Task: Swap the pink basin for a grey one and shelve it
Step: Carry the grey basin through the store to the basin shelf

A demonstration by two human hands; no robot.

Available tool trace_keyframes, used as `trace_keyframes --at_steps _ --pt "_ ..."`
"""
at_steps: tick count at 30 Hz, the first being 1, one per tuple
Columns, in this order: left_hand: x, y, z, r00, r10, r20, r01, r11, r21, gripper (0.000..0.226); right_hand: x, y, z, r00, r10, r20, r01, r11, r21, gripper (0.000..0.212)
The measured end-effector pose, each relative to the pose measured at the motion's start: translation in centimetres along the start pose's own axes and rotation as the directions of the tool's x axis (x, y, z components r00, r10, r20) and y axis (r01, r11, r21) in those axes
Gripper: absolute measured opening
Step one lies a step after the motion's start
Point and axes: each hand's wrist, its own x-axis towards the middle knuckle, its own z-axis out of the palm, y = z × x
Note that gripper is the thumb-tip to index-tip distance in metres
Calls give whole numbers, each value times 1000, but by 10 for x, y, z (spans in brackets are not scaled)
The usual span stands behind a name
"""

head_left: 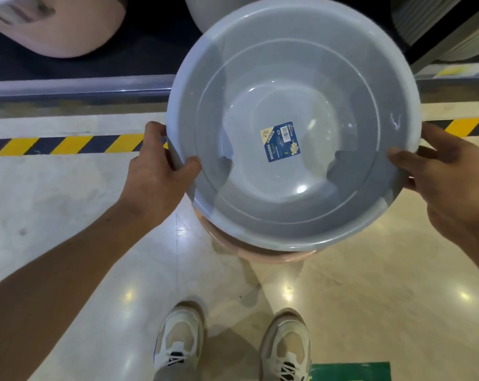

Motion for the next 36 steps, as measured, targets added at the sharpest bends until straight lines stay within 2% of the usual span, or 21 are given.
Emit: trace_keyframes --at_steps 13,20,29,32,36 --pt "-21 -11 7 999 -36 -14 37 999 12 40 -3 13 1 999 9 36 -11 999 44 51" --pt "-26 -25 10 998 -65 21 65 998 19 39 -9 27 3 997 58 56 -60 998 34 44" --pt "-24 -55 34 994 -94 56 86 988 131 32 -12 71 16 995 90 43 -87 993 -74 43" --pt "-22 -58 37 995 -90 38 83 984 155 30 -7 74 21 996 89 -7 -89 986 -140 36" --pt "-19 -59 39 993 -108 44 96 973 210 34 -4 75 23 997 71 -21 -74 954 -292 44"
